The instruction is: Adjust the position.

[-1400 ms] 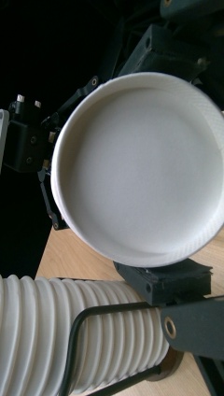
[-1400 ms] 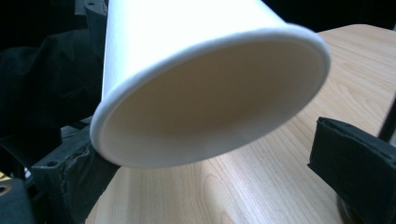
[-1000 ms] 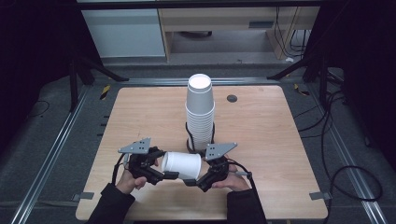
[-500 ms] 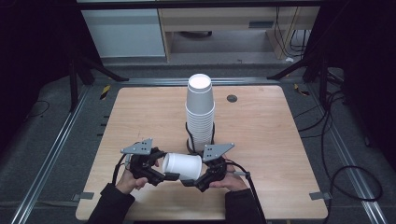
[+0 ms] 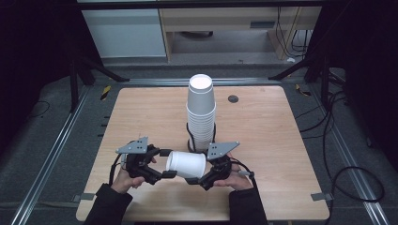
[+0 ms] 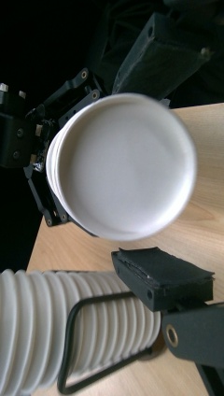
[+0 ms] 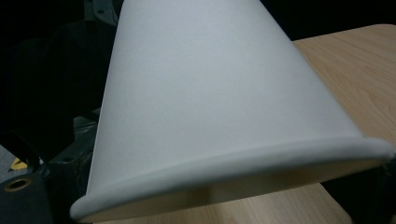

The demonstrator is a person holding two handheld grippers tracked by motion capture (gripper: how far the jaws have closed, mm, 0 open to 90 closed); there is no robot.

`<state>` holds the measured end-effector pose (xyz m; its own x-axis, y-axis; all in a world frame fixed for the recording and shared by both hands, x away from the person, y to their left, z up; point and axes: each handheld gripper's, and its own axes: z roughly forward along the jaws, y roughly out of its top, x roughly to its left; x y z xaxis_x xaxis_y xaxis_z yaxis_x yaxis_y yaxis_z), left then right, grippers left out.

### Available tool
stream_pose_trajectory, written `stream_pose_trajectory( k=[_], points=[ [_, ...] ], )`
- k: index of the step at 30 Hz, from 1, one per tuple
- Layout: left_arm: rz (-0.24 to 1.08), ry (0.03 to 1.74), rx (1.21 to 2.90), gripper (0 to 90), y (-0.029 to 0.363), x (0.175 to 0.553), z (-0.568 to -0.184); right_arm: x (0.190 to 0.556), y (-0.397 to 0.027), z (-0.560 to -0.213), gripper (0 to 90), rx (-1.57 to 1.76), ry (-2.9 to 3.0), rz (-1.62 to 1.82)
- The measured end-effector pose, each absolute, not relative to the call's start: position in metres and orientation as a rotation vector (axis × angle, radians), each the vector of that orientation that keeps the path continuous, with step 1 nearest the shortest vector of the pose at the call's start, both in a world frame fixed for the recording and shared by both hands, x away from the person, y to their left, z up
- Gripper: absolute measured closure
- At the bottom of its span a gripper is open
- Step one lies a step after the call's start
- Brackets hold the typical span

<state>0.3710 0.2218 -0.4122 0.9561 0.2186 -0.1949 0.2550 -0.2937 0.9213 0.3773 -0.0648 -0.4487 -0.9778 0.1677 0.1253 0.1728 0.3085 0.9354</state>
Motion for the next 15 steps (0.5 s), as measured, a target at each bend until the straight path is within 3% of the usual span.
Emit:
stream_pose_trajectory(
  k=[15],
  points=[
    [0.056, 0.407, 2.061, 14.9, 0.23, 0.375, -0.417, 0.394, -0.065, -0.402, 7.5, -0.243, -2.841, -1.54]
  ],
)
